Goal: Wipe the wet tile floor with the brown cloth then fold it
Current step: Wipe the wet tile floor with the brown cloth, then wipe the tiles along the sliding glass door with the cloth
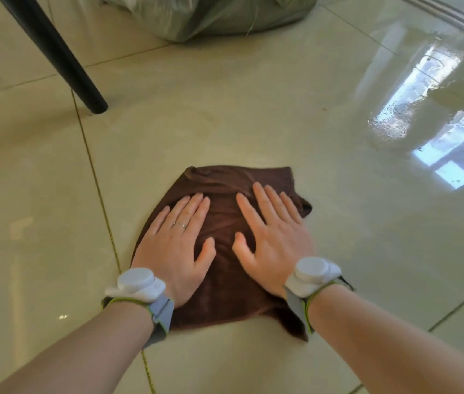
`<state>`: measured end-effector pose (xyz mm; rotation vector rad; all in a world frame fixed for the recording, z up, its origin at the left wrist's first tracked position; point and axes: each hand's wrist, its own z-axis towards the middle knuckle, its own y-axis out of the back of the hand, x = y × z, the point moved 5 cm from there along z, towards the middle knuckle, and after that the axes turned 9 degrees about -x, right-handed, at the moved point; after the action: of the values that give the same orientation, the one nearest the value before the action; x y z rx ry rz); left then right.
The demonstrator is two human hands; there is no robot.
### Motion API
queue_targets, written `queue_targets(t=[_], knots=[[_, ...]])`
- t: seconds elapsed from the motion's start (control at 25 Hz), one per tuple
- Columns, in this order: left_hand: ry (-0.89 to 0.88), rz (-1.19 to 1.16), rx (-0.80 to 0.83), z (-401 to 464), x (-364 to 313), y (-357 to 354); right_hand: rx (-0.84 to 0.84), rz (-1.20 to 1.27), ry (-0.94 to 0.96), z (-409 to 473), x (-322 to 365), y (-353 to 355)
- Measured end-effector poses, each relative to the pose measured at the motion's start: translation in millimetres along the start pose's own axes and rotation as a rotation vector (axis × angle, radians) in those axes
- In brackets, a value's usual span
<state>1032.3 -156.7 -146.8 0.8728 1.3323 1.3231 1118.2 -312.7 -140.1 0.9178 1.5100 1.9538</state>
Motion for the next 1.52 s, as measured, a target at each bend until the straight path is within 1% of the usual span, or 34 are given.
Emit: queue_targets(t=[0.16,0.24,0.32,0.4,0.44,0.48,0.6,0.68,0.76,0.88,0.96,1.08,1.16,1.24,1.28,1.36,1.4,1.44,1.52], knots=[[0.01,-0.062,0.033,-29.4,-7.5,13.4,0.032,0.053,-0.013,-23.1,10.3,5.7],[0.037,-0.136,0.06,-14.4,-3.6,24.4,0.059,0.073,-0.024,-20.1,8.6,9.8],[0.123,-0.179,0.019,11.4,8.0,43.4,0.084,0.074,-0.039,-9.9,7.5,22.3],[0.166,-0.088,-0.023,38.6,19.3,57.1,0.038,0.064,-0.076,7.7,1.9,40.8],[0.177,-0.05,0.011,49.4,20.6,59.7,0.018,0.046,-0.102,16.0,-3.2,47.7],[0.189,-0.053,0.075,59.3,18.9,56.9,0.043,0.022,-0.136,23.2,-11.0,50.3],[0.224,-0.114,0.245,77.8,8.0,39.0,0.271,-0.004,-0.246,36.0,-27.8,37.9],[0.237,-0.03,0.277,81.9,5.7,29.6,0.347,-0.014,-0.269,38.7,-28.5,32.7],[0.215,0.086,0.301,78.8,5.4,29.0,0.37,-0.021,-0.247,38.2,-22.4,33.4],[0.155,0.133,0.27,77.1,2.6,53.1,0.295,-0.022,-0.221,29.5,-12.4,50.2],[0.116,0.13,0.224,78.8,-0.6,77.5,0.207,0.029,-0.221,25.6,-9.0,66.6],[0.073,0.153,0.126,87.6,-11.1,123.6,0.057,0.051,-0.228,29.7,-2.4,114.1],[0.071,0.137,-0.009,101.2,-24.3,162.9,-0.123,0.05,-0.228,39.5,0.0,160.2],[0.08,0.071,-0.192,111.7,-35.3,201.8,-0.334,0.045,-0.192,49.0,3.0,205.1],[0.073,0.047,-0.282,112.5,-38.0,216.2,-0.403,0.039,-0.169,51.1,4.5,220.1],[0.001,0.06,-0.426,102.1,-38.5,226.8,-0.44,0.014,-0.114,46.2,6.8,229.6],[-0.059,0.088,-0.461,92.5,-35.4,221.6,-0.438,-0.004,-0.084,40.4,7.3,225.8],[-0.128,0.103,-0.464,79.8,-33.3,214.4,-0.442,-0.028,-0.041,31.9,8.2,218.6],[-0.303,0.115,-0.364,49.5,-27.3,188.0,-0.397,-0.067,0.083,10.0,14.2,196.2]])
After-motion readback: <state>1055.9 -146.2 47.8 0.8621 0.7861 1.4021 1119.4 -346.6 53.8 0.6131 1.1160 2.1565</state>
